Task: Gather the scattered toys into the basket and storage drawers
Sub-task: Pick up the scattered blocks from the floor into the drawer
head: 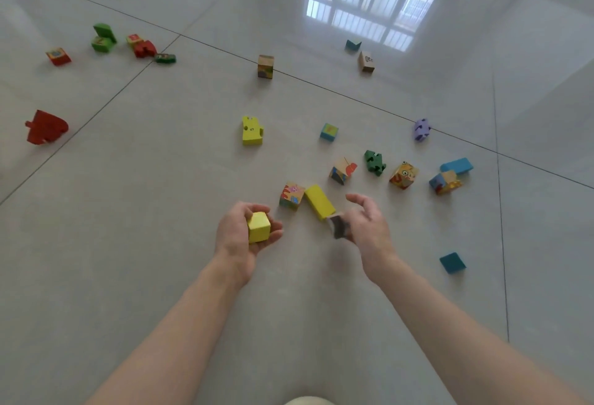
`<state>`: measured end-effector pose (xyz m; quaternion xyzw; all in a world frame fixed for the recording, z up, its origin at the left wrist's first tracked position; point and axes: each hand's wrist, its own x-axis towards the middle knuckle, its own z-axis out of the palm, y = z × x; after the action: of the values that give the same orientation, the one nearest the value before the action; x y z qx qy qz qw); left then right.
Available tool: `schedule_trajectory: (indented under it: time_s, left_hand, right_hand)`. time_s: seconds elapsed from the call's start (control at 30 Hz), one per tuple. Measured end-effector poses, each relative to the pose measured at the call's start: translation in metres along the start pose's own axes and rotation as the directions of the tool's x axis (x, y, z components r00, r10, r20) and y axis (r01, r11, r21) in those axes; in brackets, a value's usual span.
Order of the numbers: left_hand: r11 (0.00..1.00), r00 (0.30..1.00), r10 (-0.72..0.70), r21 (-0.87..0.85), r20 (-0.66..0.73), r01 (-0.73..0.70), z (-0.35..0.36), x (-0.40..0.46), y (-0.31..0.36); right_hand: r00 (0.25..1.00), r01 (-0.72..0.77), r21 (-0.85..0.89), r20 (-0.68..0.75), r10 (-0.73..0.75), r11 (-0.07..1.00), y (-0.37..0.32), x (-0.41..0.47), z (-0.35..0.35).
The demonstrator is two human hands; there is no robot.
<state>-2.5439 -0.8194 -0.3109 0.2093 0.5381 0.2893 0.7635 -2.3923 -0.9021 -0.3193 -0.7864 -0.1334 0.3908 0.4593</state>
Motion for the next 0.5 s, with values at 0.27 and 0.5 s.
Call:
schedule_trajectory:
  time_s: [0.27,0.5]
  left_hand:
    - [0.275,0.868,0.465,0.904,0.174,-0.328,0.026,0.027,0.012]
    - [-0.441,0.838,0.37,0.87,0.4,-0.221,0.046,0.04,-0.007]
  right_hand:
    - [0.929,-0.341,0.386,0.279,0.244,0.857,-0.016,-0.004,-0.027]
    - [0.996,-0.051,-0.098,0.072,0.058,0.994,-0.023,0.008,-0.02]
